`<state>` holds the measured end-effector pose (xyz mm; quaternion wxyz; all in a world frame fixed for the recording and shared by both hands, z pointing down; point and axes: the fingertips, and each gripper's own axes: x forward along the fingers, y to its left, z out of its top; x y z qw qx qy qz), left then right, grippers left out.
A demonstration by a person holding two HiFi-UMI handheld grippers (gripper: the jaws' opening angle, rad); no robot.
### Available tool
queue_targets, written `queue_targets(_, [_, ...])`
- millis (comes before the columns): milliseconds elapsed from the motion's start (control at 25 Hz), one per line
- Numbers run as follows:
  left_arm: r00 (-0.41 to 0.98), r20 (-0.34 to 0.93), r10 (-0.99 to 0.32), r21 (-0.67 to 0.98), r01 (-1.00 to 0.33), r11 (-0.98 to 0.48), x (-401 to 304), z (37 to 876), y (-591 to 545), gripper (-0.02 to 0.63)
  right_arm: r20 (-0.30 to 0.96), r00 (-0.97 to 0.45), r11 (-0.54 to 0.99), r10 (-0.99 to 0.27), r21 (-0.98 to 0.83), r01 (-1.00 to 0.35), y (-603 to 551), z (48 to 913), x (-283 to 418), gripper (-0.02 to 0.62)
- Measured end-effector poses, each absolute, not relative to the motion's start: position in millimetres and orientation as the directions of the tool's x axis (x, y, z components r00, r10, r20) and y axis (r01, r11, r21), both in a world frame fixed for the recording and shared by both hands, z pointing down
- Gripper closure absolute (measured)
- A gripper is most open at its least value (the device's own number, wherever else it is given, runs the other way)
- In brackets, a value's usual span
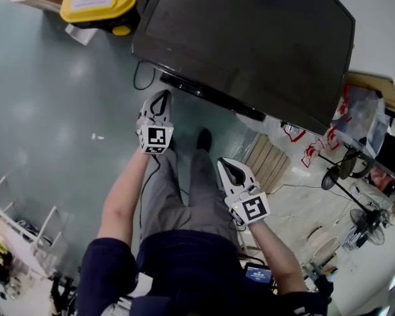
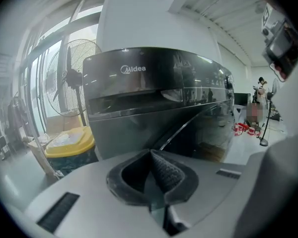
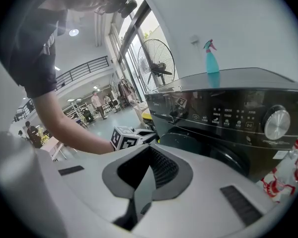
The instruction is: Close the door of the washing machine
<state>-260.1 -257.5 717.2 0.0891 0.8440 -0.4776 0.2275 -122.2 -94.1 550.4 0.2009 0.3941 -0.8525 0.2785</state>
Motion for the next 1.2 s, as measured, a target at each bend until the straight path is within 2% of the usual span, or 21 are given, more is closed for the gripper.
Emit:
queue_targets(440, [0.458,0.433,-0.776,-0.079,-0.839,-0.539,-271,651,-247,0.583,0.489,-0.573,0.544,-0.658,-0.219,-0.810,-122,513,-117,0.575])
queue_targets(1200, [0.486,0.217,-0.847,-0.078,-0.856,-0.511,-276,471,-239,0.583,0.307,-0.514,0.504,-0.801,-0.117,-0.856,-162,402,-91,0.575])
